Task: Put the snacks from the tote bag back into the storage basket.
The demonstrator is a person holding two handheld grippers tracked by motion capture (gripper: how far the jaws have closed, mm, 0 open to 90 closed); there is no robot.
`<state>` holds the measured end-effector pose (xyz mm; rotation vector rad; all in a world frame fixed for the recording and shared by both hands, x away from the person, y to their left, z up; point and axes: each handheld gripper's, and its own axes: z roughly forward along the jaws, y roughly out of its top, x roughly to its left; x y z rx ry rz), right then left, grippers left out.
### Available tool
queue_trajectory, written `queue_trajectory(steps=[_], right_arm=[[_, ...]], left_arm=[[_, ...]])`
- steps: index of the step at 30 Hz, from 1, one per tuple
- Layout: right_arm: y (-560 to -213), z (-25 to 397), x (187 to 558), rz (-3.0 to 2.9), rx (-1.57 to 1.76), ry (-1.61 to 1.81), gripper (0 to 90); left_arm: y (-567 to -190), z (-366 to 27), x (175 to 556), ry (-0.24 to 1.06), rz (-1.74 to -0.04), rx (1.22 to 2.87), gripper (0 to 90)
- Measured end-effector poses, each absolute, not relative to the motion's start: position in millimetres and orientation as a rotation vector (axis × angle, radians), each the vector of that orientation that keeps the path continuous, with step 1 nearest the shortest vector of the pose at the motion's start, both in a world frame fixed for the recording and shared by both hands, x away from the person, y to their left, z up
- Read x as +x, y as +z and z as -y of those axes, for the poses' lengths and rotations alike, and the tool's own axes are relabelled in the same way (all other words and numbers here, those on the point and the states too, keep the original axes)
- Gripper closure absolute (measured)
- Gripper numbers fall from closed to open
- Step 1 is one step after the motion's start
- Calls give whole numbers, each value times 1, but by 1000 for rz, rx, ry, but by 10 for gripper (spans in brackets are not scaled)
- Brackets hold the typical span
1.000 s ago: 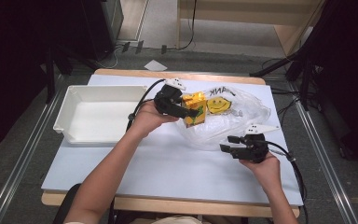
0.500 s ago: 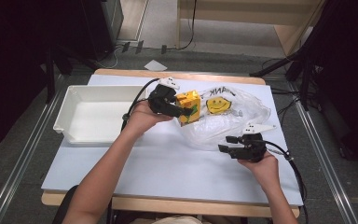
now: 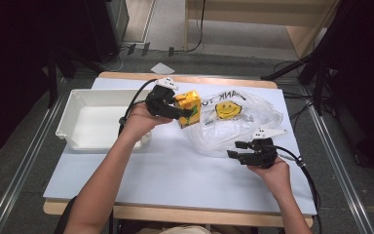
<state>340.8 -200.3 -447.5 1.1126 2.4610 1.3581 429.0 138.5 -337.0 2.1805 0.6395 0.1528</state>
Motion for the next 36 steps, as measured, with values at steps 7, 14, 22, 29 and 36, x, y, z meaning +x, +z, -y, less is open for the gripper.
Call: queue_trajectory(steps=[7, 14, 22, 29, 36], right_arm=[[-447, 200, 342, -2461, 1106, 1357, 455], [-448, 199, 343, -2467, 1121, 1357, 443], [-449, 197, 343, -2475, 1114, 1346, 443], [-448, 197, 343, -2469, 1114, 1347, 442], [-447, 195, 342, -2467, 1107, 1352, 444]], left_arm=[[-331, -151, 430, 162, -661, 2169, 525], [-329, -161, 433, 166, -696, 2163, 525], [-324, -172, 435, 182, -715, 2152, 525], [-320, -183, 436, 208, -747, 2158, 524], [-317, -193, 438, 227, -776, 2144, 524]])
